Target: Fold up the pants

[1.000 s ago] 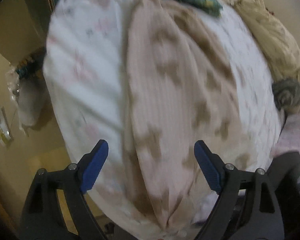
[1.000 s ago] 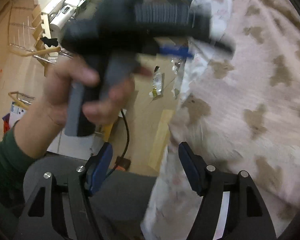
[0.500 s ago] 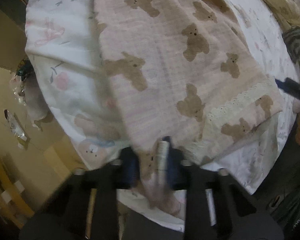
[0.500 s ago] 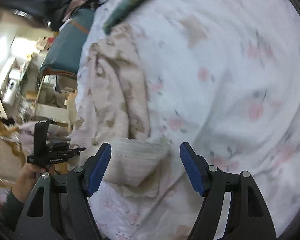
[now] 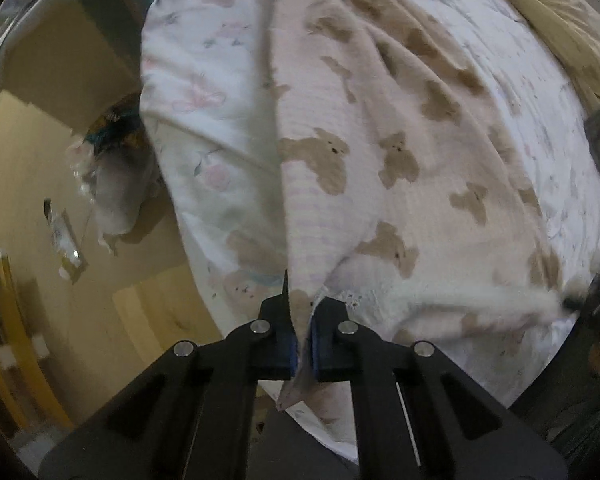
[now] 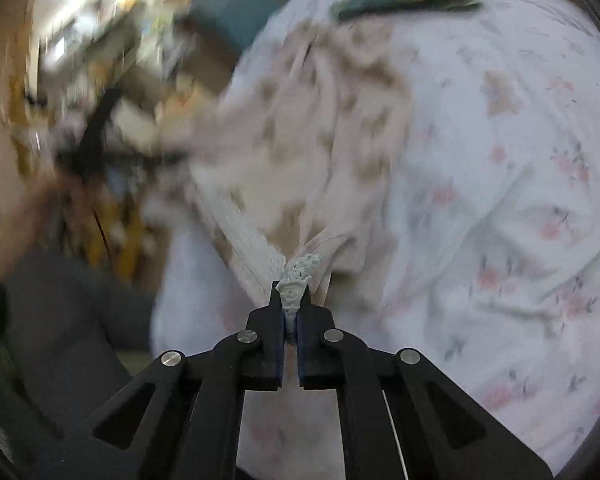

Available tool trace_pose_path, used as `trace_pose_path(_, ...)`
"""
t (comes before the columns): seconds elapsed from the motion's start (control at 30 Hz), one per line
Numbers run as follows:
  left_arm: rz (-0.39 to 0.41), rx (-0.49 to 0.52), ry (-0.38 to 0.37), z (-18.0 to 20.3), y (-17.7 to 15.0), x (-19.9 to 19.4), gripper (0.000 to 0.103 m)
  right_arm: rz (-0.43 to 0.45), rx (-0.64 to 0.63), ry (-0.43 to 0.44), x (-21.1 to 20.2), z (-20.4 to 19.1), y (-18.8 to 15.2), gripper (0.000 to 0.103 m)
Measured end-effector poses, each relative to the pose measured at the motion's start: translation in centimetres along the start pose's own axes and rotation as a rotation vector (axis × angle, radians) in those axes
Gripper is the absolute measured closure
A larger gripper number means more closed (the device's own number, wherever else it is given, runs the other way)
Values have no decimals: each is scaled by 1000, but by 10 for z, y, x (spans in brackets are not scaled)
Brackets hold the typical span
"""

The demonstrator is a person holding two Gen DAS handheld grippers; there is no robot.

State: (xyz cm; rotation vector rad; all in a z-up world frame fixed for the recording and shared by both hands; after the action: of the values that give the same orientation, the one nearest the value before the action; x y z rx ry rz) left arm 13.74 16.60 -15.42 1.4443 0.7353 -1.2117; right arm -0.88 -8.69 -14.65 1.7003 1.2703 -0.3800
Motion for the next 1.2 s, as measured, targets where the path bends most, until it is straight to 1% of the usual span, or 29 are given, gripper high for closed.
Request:
trace_pose_path(0.03,-7,11,18,-2,-1,1,100,-25,-5,3,3,-1,-6,94)
trace_pose_path(0.1,-19,18,21,2,-5,5,100,-110,0,-44,15,7,-21,91)
trace_pose_path(0.17,-31,43,28,7,-7,8,100,-116,40,-76,15,19,-20,87)
trace_pose_path(0.2,-37,53,32,9,-8,10,100,-94,75,-92,11,26,-14,79)
trace_pose_path(0.23,-42,57,33,11,-9,10,100,-76,102,-105,6,31,-9,63)
trace_pose_path(0.27,-45,60,34,12,-9,12,100,-43,150,-117,-1,38,-1,50)
trace_pose_path(0.3,-47,63,36,13,-10,13,100,3,197,-123,-8,46,9,27)
trace_pose_path(0.33,-51,69,38,14,-10,14,100,41,226,-130,-10,50,17,22)
trace_pose_path(0.37,-56,71,37,16,-10,14,100,75,254,-140,-9,57,24,22)
trace_pose_path(0.43,-63,79,39,15,-12,17,100,99,303,-146,1,65,33,22)
trace_pose_path(0.5,-77,96,42,17,-15,20,100,78,309,-134,24,67,33,25)
trace_pose_path(0.53,-82,106,43,18,-17,21,100,59,303,-134,36,65,30,32)
trace_pose_path(0.57,-85,120,49,18,-18,22,100,9,290,-135,56,64,22,37)
trace_pose_path(0.6,-87,128,51,18,-19,23,100,-27,284,-126,67,65,18,41)
trace_pose_path(0.63,-90,132,48,18,-19,23,100,-35,259,-134,75,61,16,47)
trace_pose_path(0.67,-90,133,46,18,-20,23,100,-15,223,-129,78,53,20,62)
trace_pose_path(0.7,-90,136,45,18,-21,22,100,-19,216,-103,81,46,22,99)
trace_pose_path(0.73,-86,130,32,18,-21,20,100,-30,214,-86,82,41,24,97)
trace_pose_path(0.77,-82,120,10,20,-20,17,100,-22,211,-84,78,38,28,97)
trace_pose_path(0.83,-57,102,-25,26,-17,3,100,28,202,-62,59,32,39,97)
trace_pose_path(0.87,-25,89,-54,32,-13,-9,100,73,210,-43,41,30,50,97)
trace_pose_path(0.9,24,75,-86,40,-6,-26,100,100,217,-31,28,28,56,97)
trace_pose_path(0.93,56,64,-98,44,-2,-38,100,137,218,-23,7,27,66,97)
trace_pose_path(0.97,110,42,-126,52,5,-58,100,187,210,-12,-20,26,79,97)
trace_pose_path(1.0,170,20,-160,62,14,-81,100,223,205,-6,-40,24,89,97)
trace_pose_path(1.07,270,-6,-212,78,27,-121,100,316,195,27,-95,15,114,97)
trace_pose_path(1.1,332,-21,-249,88,34,-148,100,363,174,33,-126,9,127,97)
trace_pose_path(1.13,373,-34,-268,94,39,-167,100,387,163,39,-143,4,133,97)
trace_pose_path(1.2,491,-69,-339,111,53,-222,100,463,137,66,-193,-10,152,97)
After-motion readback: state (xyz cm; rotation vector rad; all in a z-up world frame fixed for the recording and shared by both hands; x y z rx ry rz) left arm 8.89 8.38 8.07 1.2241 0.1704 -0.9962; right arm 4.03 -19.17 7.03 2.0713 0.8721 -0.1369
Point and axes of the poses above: each gripper's, at about its wrist camera, not at the fingertips, and x roughly the way its jaws point, z to its right, y to its top, the point moved 6 cm from there along x, roughly the way its jaws point, and after that the axes turned 14 degrees about z, right-handed, at the moved point
